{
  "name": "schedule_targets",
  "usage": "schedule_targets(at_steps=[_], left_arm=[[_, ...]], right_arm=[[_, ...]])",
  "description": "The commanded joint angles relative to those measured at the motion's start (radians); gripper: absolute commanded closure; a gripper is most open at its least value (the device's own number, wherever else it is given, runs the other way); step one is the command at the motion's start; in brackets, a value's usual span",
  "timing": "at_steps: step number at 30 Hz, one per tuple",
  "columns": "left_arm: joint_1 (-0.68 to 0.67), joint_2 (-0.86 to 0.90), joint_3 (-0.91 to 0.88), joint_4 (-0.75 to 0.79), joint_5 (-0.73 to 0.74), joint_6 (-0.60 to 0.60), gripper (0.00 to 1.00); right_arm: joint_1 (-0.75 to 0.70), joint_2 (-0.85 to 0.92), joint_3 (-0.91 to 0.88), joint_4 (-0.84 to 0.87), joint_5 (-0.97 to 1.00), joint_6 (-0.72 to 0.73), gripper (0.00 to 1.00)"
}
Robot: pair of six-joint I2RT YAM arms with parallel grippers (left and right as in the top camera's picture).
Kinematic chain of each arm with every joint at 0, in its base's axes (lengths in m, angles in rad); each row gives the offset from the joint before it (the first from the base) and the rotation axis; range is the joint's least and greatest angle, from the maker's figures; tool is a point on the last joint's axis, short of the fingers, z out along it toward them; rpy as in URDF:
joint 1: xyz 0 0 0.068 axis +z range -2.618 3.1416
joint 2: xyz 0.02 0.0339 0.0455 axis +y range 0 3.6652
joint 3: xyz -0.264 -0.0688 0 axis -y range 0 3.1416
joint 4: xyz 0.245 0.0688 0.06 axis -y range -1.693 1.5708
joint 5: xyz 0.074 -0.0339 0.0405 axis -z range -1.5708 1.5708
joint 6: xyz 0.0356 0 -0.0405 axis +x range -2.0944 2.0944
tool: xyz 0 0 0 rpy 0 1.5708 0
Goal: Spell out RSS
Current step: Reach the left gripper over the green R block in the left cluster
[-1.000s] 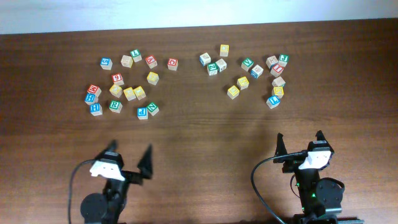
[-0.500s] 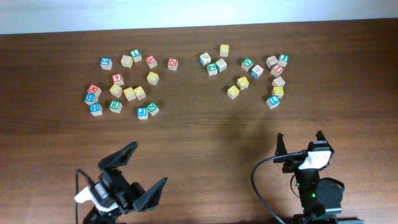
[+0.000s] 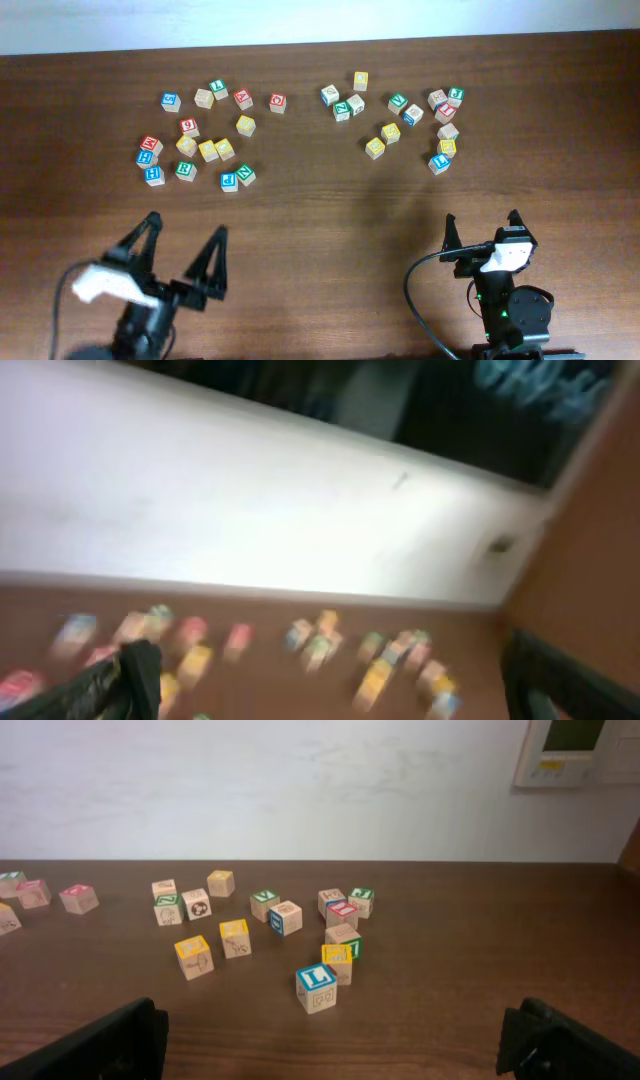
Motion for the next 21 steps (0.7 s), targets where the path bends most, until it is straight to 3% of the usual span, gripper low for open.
schedule_targets(at_steps=[1,5,9,17,21], left_arm=[[-0.002,0.270,0.269,-0.246,-0.084,0.277,0.01],[-0.002,0.509,0.474,-0.432,0.137,0.292,0.01],[-0.002,0.642,0.509,-0.457,0.114,0.288,0.01],[-0.002,1.123,0.864,-0.885,-0.299,0.243,0.01],[-0.001,1.308,0.920,-0.860,-0.393,0.243,0.01]], right_arm=[[0.003,-0.008,-0.005,-0.008,0.009,-0.006,0.01],[0.003,-0.008,-0.005,-0.008,0.009,-0.006,0.02],[0.003,-0.008,-0.005,-0.008,0.009,-0.006,0.02],[0.003,-0.008,-0.005,-0.008,0.009,-0.006,0.02],[0.003,-0.008,-0.005,-0.008,0.009,-0.006,0.02]])
